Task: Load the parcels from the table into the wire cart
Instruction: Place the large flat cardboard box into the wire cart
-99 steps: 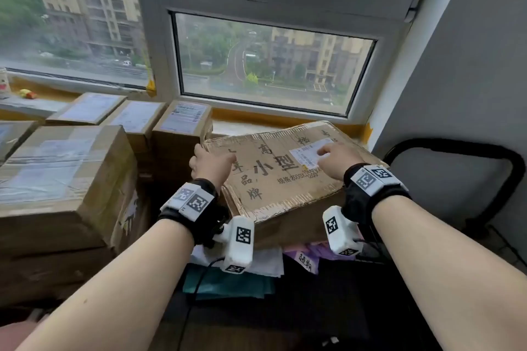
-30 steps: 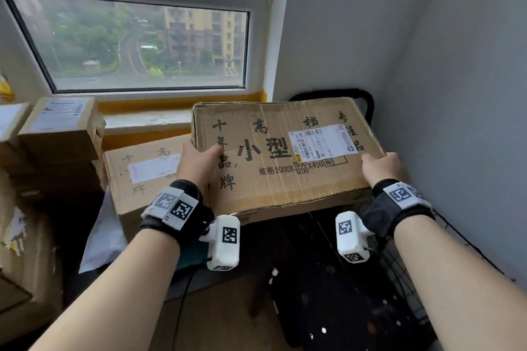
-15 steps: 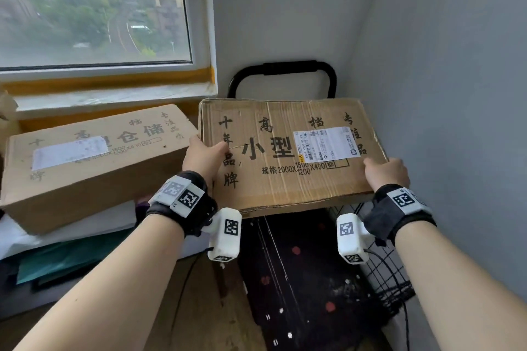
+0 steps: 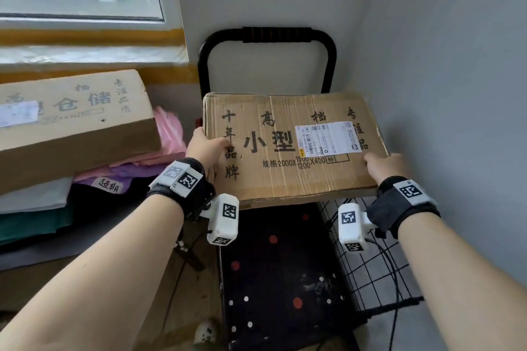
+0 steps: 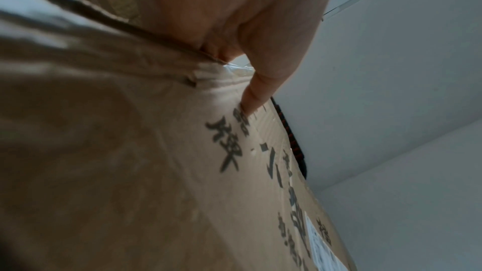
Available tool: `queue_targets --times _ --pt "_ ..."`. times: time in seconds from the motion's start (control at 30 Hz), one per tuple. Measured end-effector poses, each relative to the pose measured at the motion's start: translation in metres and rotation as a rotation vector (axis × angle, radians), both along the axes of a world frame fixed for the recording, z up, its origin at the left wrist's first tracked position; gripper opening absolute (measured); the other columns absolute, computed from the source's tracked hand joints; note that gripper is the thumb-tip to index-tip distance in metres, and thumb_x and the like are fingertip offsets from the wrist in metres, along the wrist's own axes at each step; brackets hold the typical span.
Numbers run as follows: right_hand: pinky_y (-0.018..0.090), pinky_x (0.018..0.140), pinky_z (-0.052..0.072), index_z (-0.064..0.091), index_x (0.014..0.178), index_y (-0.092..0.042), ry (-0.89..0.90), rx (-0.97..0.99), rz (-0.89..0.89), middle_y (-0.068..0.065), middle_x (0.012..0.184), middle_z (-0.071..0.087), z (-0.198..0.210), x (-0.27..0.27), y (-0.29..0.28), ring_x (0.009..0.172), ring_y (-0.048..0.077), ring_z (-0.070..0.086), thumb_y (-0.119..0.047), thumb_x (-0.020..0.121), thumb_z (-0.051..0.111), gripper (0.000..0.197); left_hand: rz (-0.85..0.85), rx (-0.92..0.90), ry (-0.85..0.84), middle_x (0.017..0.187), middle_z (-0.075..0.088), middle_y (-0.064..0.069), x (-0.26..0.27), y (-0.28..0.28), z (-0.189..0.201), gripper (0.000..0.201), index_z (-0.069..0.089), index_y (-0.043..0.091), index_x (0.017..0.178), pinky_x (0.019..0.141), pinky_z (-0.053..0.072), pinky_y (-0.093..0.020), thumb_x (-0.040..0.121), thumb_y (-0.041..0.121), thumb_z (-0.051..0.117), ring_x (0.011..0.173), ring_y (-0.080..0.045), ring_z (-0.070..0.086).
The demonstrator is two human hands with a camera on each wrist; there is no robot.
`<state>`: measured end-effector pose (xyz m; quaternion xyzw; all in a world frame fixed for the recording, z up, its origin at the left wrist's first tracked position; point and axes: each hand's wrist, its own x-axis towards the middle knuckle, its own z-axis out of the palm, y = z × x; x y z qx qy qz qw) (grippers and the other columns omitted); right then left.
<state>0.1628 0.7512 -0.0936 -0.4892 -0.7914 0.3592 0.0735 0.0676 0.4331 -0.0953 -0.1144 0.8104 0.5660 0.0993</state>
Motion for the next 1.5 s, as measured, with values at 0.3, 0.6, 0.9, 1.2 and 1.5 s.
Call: queue_targets --times 0.3,0.6,0.9,1.2,1.5 --pt "0.044 0.092 0.05 0.053 0.123 -0.01 -0.12 -0.042 0.049 0.012 0.119 0.061 -0.044 -0.049 0.017 0.104 0.032 0.061 -0.04 0.066 0.062 0.065 0.015 0.017 -0.124 0.118 0.062 -0.014 -0.041 0.014 -0.049 0.044 0.049 0.004 0.127 0.093 0.049 -0.04 0.086 0.012 0.063 0.105 -0.029 0.061" --pt "0.034 0.082 0.047 0.054 0.122 -0.006 -0.237 -0.128 0.085 0.013 0.117 0.063 -0.077 -0.074 0.034 0.097 0.03 0.06 -0.029 0.079 0.062 0.05 0.021 -0.04 -0.18 0.117 0.059 -0.01 -0.065 0.029 -0.066 0.043 0.047 0.006 0.129 0.084 0.045 -0.032 0.088 0.012 0.059 0.104 -0.026 0.057" --pt "0.03 0.08 0.04 0.047 0.133 -0.003 -0.386 -0.203 0.153 0.015 0.127 0.057 -0.118 -0.116 0.05 0.109 0.031 0.056 -0.023 0.084 0.061 0.055 0.101 -0.096 -0.308 0.12 0.059 -0.013 -0.082 0.043 -0.099 0.047 0.042 0.005 0.134 0.081 0.041 -0.029 0.088 0.007 0.053 0.102 -0.027 0.055" --pt "0.036 0.103 0.041 0.036 0.143 -0.003 -0.486 -0.306 0.2 0.013 0.141 0.047 -0.196 -0.151 0.047 0.125 0.032 0.05 -0.016 0.082 0.06 0.067 0.219 -0.188 -0.412 0.136 0.05 -0.017 -0.095 0.06 -0.162 0.062 0.027 0.009 0.147 0.103 0.042 -0.045 0.088 0.006 0.047 0.121 -0.035 0.05" --pt "0.034 0.092 0.045 0.042 0.138 -0.004 -0.494 -0.395 0.222 0.015 0.132 0.054 -0.29 -0.17 0.056 0.116 0.031 0.055 -0.006 0.084 0.055 0.055 0.24 -0.28 -0.528 0.137 0.048 -0.019 -0.108 0.065 -0.262 0.052 0.032 0.004 0.142 0.101 0.04 -0.039 0.092 0.005 0.047 0.124 -0.035 0.048"
